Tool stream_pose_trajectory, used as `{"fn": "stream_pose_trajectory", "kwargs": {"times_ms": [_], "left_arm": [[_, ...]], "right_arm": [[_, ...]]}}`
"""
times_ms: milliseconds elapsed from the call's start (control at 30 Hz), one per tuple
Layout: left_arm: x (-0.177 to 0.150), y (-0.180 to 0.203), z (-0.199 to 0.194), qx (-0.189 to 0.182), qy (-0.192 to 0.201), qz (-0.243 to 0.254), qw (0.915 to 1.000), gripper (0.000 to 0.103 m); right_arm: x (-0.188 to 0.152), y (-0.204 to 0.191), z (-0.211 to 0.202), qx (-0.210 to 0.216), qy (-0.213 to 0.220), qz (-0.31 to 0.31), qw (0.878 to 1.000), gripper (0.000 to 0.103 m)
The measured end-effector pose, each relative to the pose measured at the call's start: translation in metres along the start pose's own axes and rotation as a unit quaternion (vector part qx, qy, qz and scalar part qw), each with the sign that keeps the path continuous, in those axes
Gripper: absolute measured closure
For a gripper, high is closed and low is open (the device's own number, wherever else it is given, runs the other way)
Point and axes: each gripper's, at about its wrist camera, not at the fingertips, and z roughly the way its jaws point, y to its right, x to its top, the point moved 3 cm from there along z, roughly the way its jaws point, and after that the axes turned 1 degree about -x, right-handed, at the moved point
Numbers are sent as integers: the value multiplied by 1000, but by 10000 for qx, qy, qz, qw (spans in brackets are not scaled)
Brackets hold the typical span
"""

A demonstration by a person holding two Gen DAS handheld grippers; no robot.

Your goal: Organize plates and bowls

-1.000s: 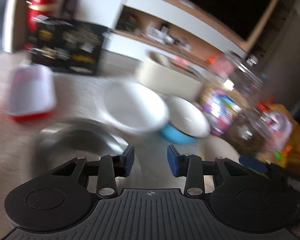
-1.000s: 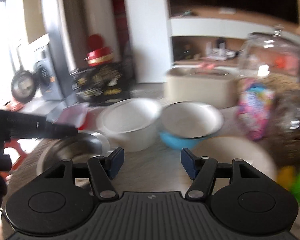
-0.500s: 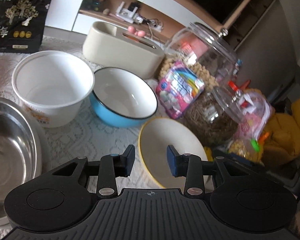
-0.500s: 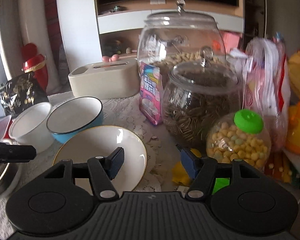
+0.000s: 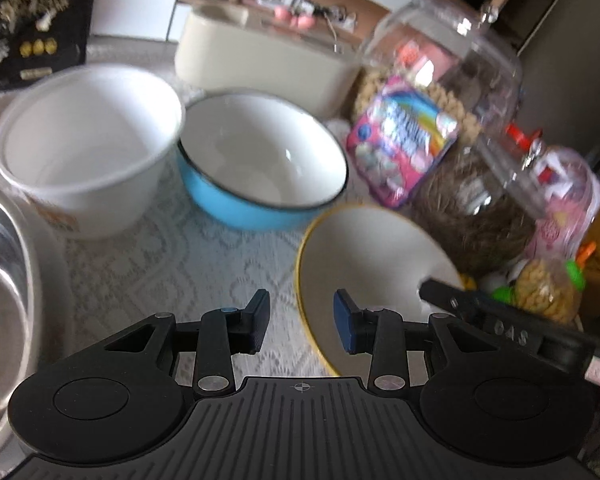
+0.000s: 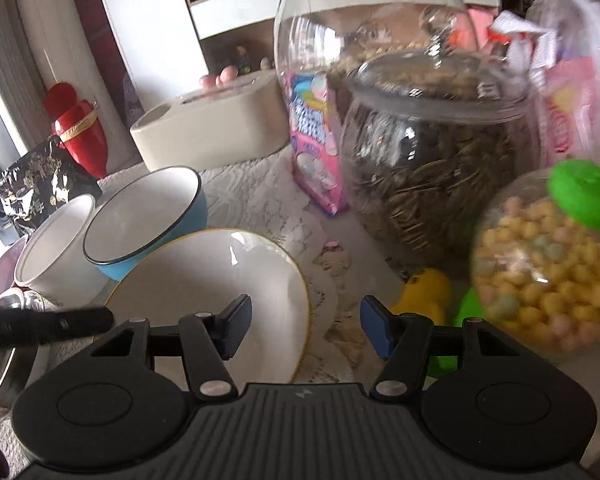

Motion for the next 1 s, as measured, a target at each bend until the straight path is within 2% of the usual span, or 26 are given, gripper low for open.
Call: {"fn": "stream_pose_trajectory", "kwargs": {"times_ms": [33, 100, 167, 200, 333, 467, 633, 800, 1000], "left_arm": [[-2, -1, 3, -37, -70, -12, 10000, 65], [-6, -3, 12, -176, -166, -91, 9997, 68], [-8, -2, 16, -328, -179, -93, 9993, 76], [-9, -1, 18, -375, -199, -66, 9991, 76], [-9, 1, 21, -309, -252, 126, 9991, 78], [-13, -12, 12, -395, -279, -6, 9988, 78], [-23, -37, -15, -73, -146, 46, 9999, 78], [-41, -66, -45, 117, -53, -159, 9998, 78], [-48, -73, -54, 65, -70, -168, 9998, 78]], "right_arm": [[0, -1, 6, 62, -84, 3, 9999, 45], [-2, -2, 18, 173, -308, 76, 9993, 60], [-4, -3, 25, 313, -503, 157, 9981, 66], [-6, -4, 28, 394, -563, 177, 9975, 68], [-12, -12, 27, 356, -555, 85, 9978, 68], [-19, -21, 21, 211, -573, 68, 9981, 66], [-30, -46, 12, 652, -711, 78, 9953, 66], [-47, -83, 12, 1095, -869, -43, 9902, 64], [-55, -102, 10, 1101, -704, -194, 9912, 62]]}}
